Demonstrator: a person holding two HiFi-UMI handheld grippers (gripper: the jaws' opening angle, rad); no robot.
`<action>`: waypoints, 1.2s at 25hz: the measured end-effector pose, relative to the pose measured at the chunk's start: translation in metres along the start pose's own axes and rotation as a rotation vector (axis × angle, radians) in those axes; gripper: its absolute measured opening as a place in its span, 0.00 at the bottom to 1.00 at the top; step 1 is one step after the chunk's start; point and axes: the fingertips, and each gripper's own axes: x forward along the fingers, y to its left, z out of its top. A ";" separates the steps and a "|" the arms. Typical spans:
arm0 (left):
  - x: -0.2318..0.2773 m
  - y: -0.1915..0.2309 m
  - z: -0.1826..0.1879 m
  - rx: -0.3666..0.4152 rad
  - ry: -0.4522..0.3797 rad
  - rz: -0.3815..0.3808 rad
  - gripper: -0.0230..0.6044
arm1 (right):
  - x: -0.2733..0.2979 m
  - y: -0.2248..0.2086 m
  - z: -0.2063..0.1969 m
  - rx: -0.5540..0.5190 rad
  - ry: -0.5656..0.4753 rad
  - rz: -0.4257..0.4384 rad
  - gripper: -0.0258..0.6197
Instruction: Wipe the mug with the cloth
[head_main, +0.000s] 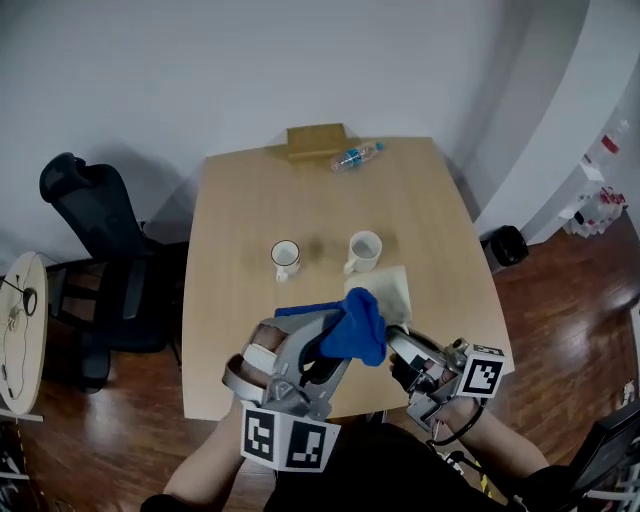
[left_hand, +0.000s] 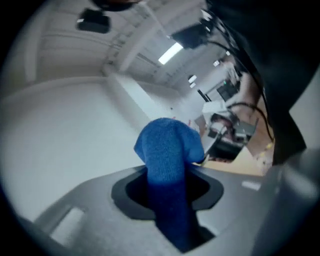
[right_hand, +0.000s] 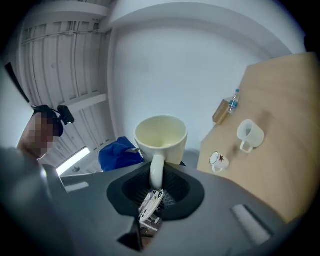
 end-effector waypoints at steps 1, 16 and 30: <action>0.010 -0.011 -0.003 0.096 0.040 -0.001 0.27 | 0.003 -0.003 -0.001 0.006 -0.001 -0.013 0.10; 0.018 -0.009 -0.031 -0.450 -0.036 -0.611 0.27 | -0.018 0.011 -0.015 -0.275 0.205 0.020 0.10; -0.054 -0.004 0.012 -1.273 -0.811 -1.397 0.28 | -0.048 0.092 -0.050 -0.069 0.296 0.583 0.10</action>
